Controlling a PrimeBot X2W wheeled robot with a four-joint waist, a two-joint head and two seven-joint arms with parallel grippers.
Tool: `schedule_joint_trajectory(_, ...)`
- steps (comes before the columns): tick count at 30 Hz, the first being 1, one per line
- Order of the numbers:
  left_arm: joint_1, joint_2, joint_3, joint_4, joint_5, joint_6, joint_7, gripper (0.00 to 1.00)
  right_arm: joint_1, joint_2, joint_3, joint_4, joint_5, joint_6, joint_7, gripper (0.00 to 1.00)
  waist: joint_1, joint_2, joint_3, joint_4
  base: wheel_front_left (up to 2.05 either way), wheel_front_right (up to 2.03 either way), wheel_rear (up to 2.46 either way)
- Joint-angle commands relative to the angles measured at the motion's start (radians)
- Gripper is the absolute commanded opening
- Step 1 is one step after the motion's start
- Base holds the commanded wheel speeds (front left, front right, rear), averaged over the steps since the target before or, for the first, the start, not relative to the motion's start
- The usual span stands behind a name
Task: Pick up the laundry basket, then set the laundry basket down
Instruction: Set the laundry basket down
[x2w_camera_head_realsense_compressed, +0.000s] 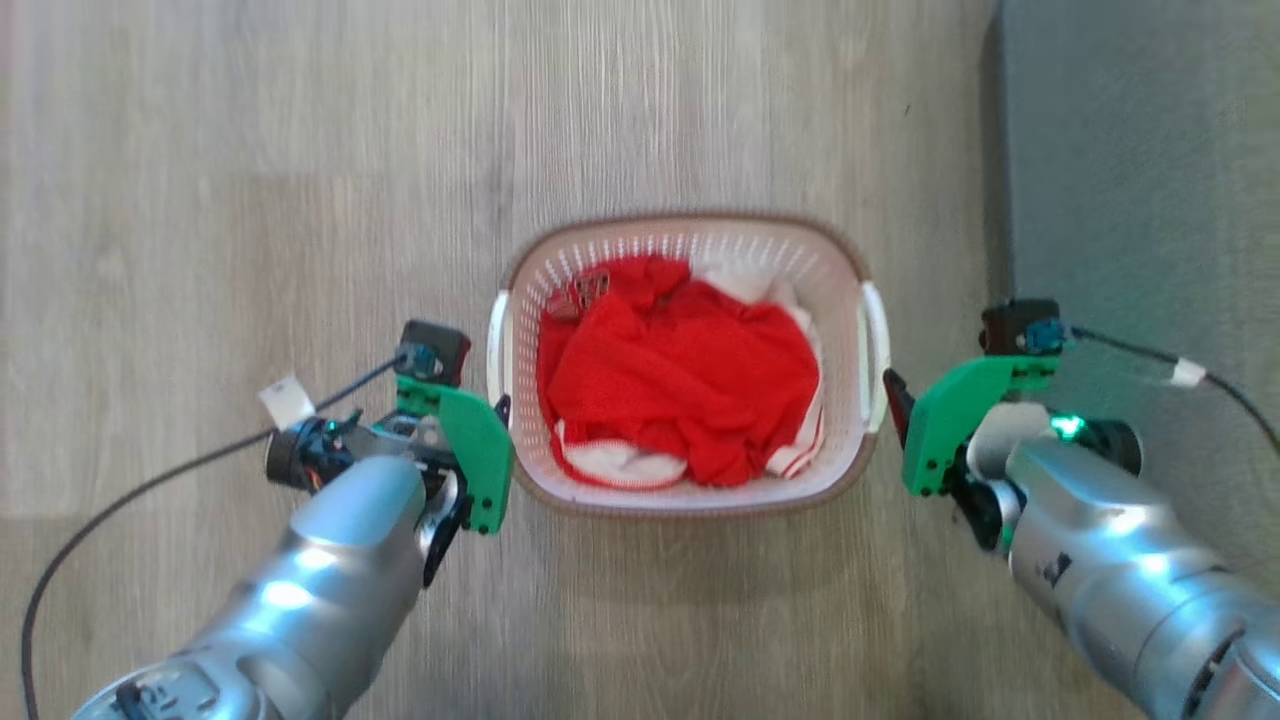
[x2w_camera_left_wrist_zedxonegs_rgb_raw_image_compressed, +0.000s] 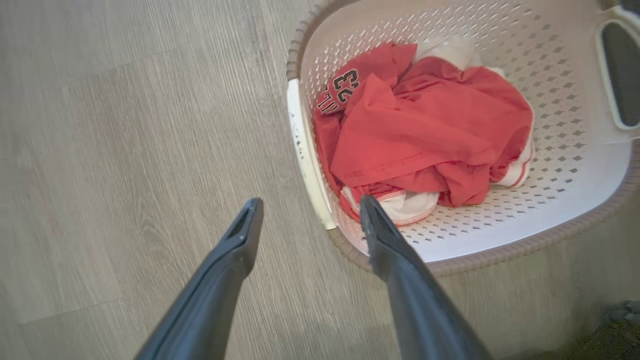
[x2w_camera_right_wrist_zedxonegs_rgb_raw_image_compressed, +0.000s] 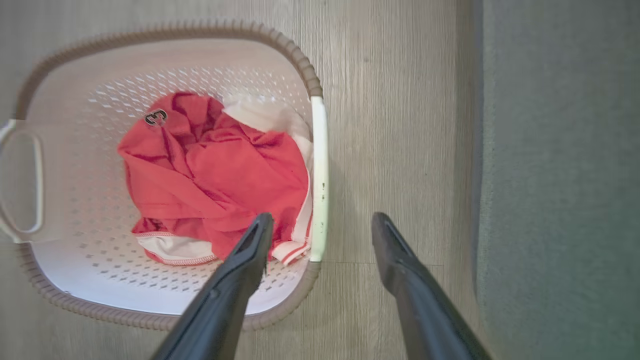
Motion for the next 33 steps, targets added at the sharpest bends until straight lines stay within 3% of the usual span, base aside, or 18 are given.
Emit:
schedule_joint_trajectory(1, 0.009, 0.014, 0.014, 0.005, 0.007, -0.012, -0.031, 1.00, 0.048, 0.003, -0.006, -0.019, 0.008, 0.007, -0.041, 1.00, 0.0001, -0.0001, -0.110, -0.004, 0.00, 0.00, 0.00)
schedule_joint_trajectory(7, 0.046, 0.014, 0.013, 0.015, 0.033, -0.009, -0.108, 1.00, 0.085, -0.006, -0.038, -0.058, -0.006, 0.007, -0.094, 1.00, 0.0001, -0.0001, -0.236, 0.001, 0.00, 0.00, 0.00)
schedule_joint_trajectory(11, 0.049, 0.018, 0.040, 0.007, 0.034, 0.012, -0.136, 1.00, 0.079, -0.022, -0.125, -0.102, -0.040, 0.007, -0.096, 1.00, 0.0001, -0.0001, -0.289, 0.000, 0.00, 0.00, 0.00)
schedule_joint_trajectory(14, 0.027, 0.055, 0.136, -0.110, 0.071, 0.067, -0.139, 1.00, 0.095, -0.046, -0.253, -0.164, -0.131, 0.007, -0.096, 1.00, 0.0001, -0.0001, -0.333, 0.003, 0.00, 0.00, 0.00)
schedule_joint_trajectory(19, 0.136, 0.143, 0.371, -0.416, 0.272, 0.176, -0.140, 1.00, 0.197, -0.072, -0.556, -0.347, -0.377, 0.007, -0.096, 1.00, 0.0001, -0.0001, -0.394, 0.004, 0.00, 0.00, 0.00)
schedule_joint_trajectory(23, 0.276, 0.168, 0.568, -0.650, 0.449, 0.214, -0.140, 1.00, 0.333, -0.054, -0.817, -0.562, -0.620, 0.007, -0.096, 1.00, 0.0001, -0.0001, -0.424, -0.002, 0.00, 0.00, 0.00)
schedule_joint_trajectory(28, 0.433, 0.130, 0.786, -0.904, 0.630, 0.188, -0.140, 1.00, 0.485, 0.022, -1.028, -0.821, -0.835, 0.007, -0.096, 1.00, 0.0001, -0.0001, -0.444, -0.006, 0.00, 0.00, 0.00)
schedule_joint_trajectory(33, 0.568, 0.066, 0.956, -1.070, 0.760, 0.116, -0.140, 1.00, 0.588, 0.047, -1.081, -1.004, -1.040, 0.007, -0.096, 1.00, 0.0001, -0.0001, -0.474, -0.014, 0.00, 0.00, 0.00)
